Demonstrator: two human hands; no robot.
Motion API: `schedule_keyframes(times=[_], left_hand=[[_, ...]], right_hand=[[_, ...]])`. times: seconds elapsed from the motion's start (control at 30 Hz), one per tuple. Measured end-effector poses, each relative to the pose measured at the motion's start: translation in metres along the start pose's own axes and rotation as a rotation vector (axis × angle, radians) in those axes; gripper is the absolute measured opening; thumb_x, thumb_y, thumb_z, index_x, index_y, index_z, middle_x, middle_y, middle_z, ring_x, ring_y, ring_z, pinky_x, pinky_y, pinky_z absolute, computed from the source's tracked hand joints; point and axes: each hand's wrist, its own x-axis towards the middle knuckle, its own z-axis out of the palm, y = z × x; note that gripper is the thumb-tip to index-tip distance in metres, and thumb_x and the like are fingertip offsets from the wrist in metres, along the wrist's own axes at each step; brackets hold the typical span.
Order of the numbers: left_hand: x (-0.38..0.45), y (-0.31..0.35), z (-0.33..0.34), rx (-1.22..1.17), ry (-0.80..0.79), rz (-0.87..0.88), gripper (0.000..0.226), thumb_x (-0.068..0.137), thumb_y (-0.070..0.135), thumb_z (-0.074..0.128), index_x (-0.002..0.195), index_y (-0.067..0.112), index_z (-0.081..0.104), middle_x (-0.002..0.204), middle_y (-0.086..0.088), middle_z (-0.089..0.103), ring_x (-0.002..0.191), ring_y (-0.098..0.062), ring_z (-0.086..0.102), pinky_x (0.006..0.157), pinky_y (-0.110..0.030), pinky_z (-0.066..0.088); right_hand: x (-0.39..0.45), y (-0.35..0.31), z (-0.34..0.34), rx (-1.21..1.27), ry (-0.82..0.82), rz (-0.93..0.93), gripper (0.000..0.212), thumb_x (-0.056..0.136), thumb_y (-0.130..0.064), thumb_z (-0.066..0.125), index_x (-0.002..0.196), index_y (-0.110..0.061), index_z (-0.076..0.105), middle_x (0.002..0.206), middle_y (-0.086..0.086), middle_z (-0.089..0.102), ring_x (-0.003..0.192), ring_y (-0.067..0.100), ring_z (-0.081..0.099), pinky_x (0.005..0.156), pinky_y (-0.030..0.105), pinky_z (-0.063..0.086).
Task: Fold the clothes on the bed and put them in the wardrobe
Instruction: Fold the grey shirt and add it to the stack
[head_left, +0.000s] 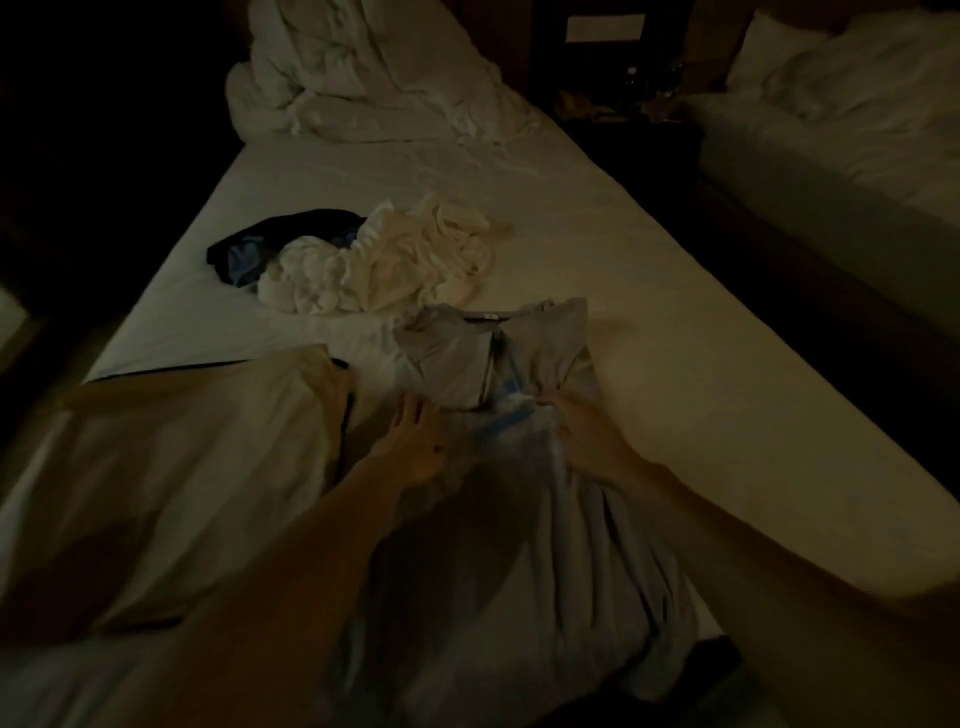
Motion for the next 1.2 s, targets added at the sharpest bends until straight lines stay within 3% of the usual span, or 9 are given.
schedule_keyframes(times=[0.17,0.27,0.43,0.53,0.7,0.9,1.0,1.07,1.2], left_hand=[[-0.095,0.022,0.03,-0.239,0.116,-0.13,0.074,0.101,0.037,0.043,0.154,0.006,0.002,0.159,-0.02,0.009,0.141,-0.038,0.028,0.108,-0.043,0.037],[-0.145,0.031,0.047,-0.221,0.25,-0.325,0.069,0.096,0.046,0.048,0.149,0.007,0.023,0.147,-0.016,0.035,0.129,-0.036,0.043,0.099,-0.046,0.042],[-0.197,0.027,0.07,-0.418,0.311,-0.504,0.065,0.09,0.04,0.059,0.141,0.007,0.034,0.14,-0.018,0.042,0.125,-0.039,0.045,0.099,-0.046,0.041],[-0.216,0.019,0.076,-0.611,0.414,-0.442,0.062,0.089,0.031,0.064,0.142,0.013,0.038,0.139,-0.019,0.047,0.124,-0.04,0.048,0.102,-0.047,0.041],[-0.244,0.045,0.061,-0.122,0.445,-0.311,0.018,0.094,0.021,0.048,0.111,0.019,0.045,0.109,-0.006,0.057,0.099,-0.032,0.061,0.079,-0.04,0.045],[-0.248,0.045,0.093,-0.281,0.218,-0.191,0.053,0.08,0.065,0.053,0.104,0.019,0.058,0.097,-0.005,0.066,0.088,-0.025,0.063,0.081,-0.037,0.053],[-0.258,0.05,0.096,-0.269,0.225,-0.165,0.039,0.095,0.052,0.044,0.092,0.016,0.058,0.085,-0.004,0.064,0.078,-0.022,0.062,0.075,-0.035,0.051],[-0.263,0.045,0.097,-0.266,0.212,-0.128,0.035,0.099,0.041,0.041,0.103,0.014,0.063,0.086,-0.007,0.069,0.075,-0.022,0.066,0.073,-0.036,0.055],[-0.273,0.032,0.091,-0.478,0.093,-0.041,0.032,0.102,0.016,0.043,0.131,0.013,0.057,0.068,-0.003,0.07,0.052,-0.005,0.062,0.046,-0.012,0.044]], right_hand=[[-0.091,0.007,0.017,-0.146,0.192,0.01,0.052,0.097,-0.017,0.043,0.148,-0.011,0.033,0.153,0.011,0.033,0.138,0.03,0.033,0.116,0.039,0.027],[-0.147,0.014,0.024,-0.161,0.317,0.185,0.054,0.097,-0.024,0.045,0.147,-0.01,0.031,0.148,0.014,0.034,0.133,0.034,0.034,0.109,0.046,0.035],[-0.201,0.027,0.024,-0.039,0.207,0.56,0.051,0.091,-0.046,0.059,0.122,-0.009,0.04,0.125,0.016,0.045,0.114,0.037,0.044,0.089,0.045,0.045],[-0.215,0.025,0.025,0.107,0.224,0.477,0.036,0.089,-0.038,0.065,0.1,-0.01,0.045,0.101,0.013,0.056,0.084,0.029,0.054,0.068,0.035,0.044],[-0.222,0.012,0.025,0.111,0.327,0.349,0.016,0.088,-0.019,0.066,0.085,-0.015,0.051,0.084,0.006,0.057,0.086,0.031,0.059,0.067,0.032,0.041],[-0.225,0.012,0.047,0.011,0.26,0.454,0.048,0.091,-0.034,0.063,0.125,-0.006,0.042,0.124,0.022,0.042,0.114,0.043,0.042,0.096,0.049,0.04],[-0.23,0.012,0.06,-0.073,0.327,0.435,0.049,0.094,-0.036,0.057,0.129,-0.006,0.04,0.129,0.023,0.037,0.116,0.043,0.037,0.099,0.05,0.037],[-0.234,0.014,0.065,-0.12,0.348,0.439,0.046,0.095,-0.036,0.055,0.13,-0.009,0.041,0.131,0.022,0.034,0.116,0.042,0.035,0.098,0.049,0.036],[-0.241,0.02,0.074,-0.073,0.397,0.405,0.035,0.094,-0.033,0.058,0.126,-0.018,0.055,0.133,0.018,0.032,0.115,0.042,0.034,0.1,0.047,0.034]])
